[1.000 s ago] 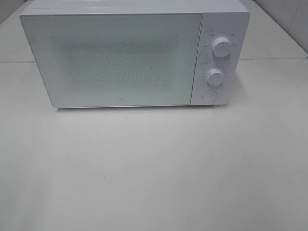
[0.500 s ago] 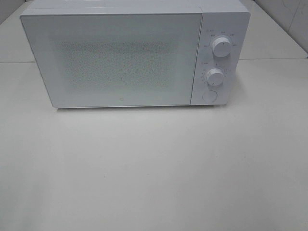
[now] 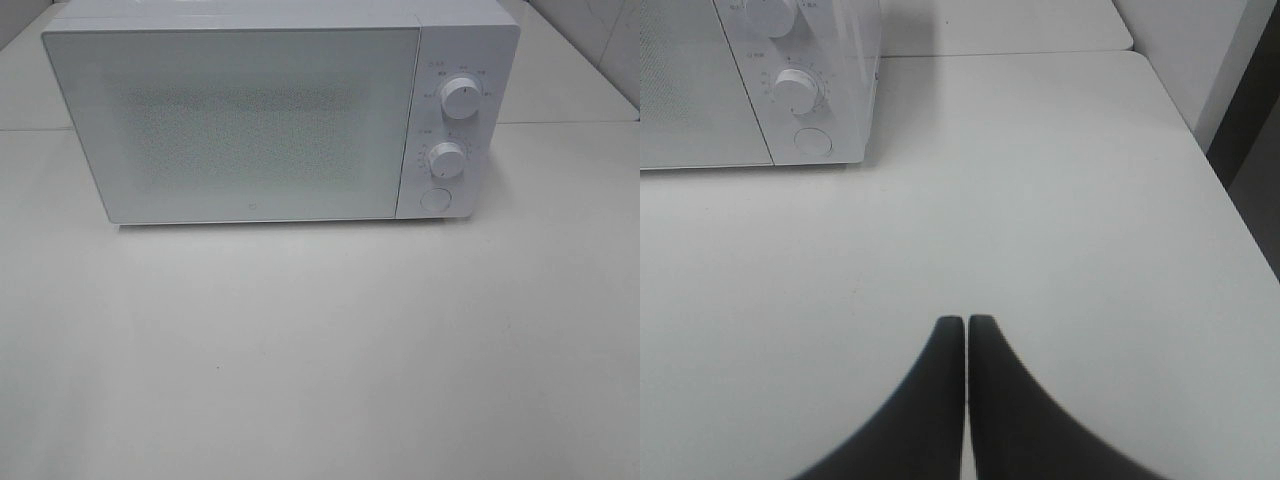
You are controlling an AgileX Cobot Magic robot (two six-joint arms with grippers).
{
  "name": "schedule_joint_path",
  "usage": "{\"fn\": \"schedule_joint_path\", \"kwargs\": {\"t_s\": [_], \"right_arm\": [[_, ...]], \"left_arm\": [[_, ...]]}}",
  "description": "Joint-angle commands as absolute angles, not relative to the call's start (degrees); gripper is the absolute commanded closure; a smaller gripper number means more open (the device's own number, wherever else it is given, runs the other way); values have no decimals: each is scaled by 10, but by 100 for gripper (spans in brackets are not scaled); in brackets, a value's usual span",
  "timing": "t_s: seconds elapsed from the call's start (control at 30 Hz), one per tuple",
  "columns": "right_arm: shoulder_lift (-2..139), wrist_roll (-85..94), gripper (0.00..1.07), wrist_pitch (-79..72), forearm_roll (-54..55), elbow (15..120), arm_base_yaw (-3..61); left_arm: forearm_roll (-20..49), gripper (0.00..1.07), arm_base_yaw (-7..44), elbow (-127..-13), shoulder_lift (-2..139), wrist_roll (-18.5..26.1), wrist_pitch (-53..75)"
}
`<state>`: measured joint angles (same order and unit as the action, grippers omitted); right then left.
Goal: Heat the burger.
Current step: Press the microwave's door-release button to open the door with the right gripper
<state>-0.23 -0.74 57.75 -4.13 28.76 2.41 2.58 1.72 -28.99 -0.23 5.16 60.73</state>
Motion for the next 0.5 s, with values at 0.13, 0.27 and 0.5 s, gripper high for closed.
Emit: {"fn": "schedule_joint_path", "kwargs": {"t_s": [0.13,0.27,0.5], "right_arm": [[-19,0,103,571,-40,286,21],[-19,0,103,571,-40,286,21],[41,0,101,520,-40,315,21]], "left_arm": [[28,4,18,-289,-14,50,599],[28,4,18,-289,-14,50,599],[28,4,18,-289,-14,50,599]]}}
